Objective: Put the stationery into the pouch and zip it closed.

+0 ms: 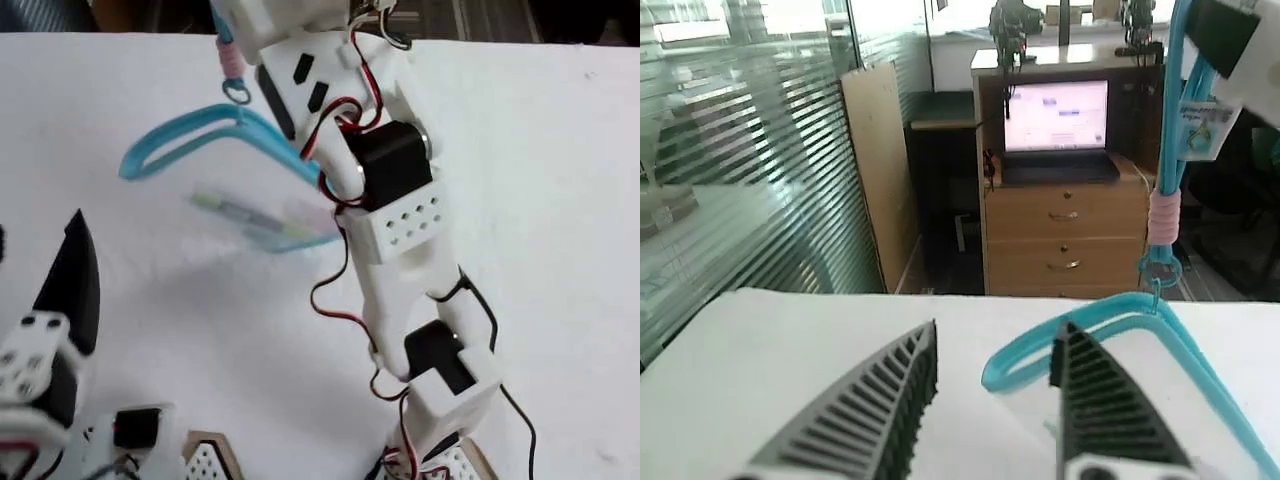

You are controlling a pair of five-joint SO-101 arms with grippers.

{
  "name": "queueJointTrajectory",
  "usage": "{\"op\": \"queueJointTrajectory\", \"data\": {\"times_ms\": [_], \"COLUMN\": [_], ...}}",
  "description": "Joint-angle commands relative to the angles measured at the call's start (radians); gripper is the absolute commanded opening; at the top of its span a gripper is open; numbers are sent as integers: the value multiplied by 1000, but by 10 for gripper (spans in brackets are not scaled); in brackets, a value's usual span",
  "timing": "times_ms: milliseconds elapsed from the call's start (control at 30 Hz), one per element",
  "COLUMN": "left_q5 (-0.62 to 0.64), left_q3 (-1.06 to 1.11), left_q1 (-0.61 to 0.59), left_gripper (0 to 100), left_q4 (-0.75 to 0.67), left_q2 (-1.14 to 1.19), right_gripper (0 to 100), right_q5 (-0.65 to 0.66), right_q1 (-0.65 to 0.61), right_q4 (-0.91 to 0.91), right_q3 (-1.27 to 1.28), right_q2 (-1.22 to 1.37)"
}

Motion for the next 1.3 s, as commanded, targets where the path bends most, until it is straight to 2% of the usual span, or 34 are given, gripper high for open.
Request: {"op": "queueJointTrajectory", "data": {"times_ms": [0, 133, 200, 267, 367, 500, 567, 700, 867, 933, 1100, 1267], "left_q5": [-2, -106, -123, -124, -104, 52, 69, 100, 259, 308, 311, 311], "left_q3": [178, 509, 654, 743, 839, 905, 928, 984, 1037, 1049, 1053, 1046], "left_q1": [68, 278, 326, 309, 203, 22, -13, -15, -10, 28, 150, 166], "left_gripper": [119, 57, 37, 45, 61, 64, 64, 65, 135, 151, 151, 151], "left_q4": [-2, -5, -26, -117, -273, -416, -479, -588, -736, -778, -830, -921], "left_q2": [-21, -45, -41, -41, -38, -38, -38, -38, -36, -36, -21, 119], "right_gripper": [17, 17, 17, 17, 17, 17, 17, 17, 17, 17, 17, 17], "right_q5": [6, 6, 6, 6, 6, 6, 6, 3, 0, 0, -2, 0], "right_q1": [1, 12, 12, 10, 7, 12, 12, 2, 4, 2, 2, -38], "right_q4": [1, 2, 2, 2, 2, 35, 59, 74, 99, 124, 139, 185], "right_q3": [-40, -40, -40, -40, -41, -51, -52, -51, -49, -51, -51, -51], "right_q2": [-8, -8, -8, -10, -18, -19, -27, -54, -88, -101, -127, -168]}}
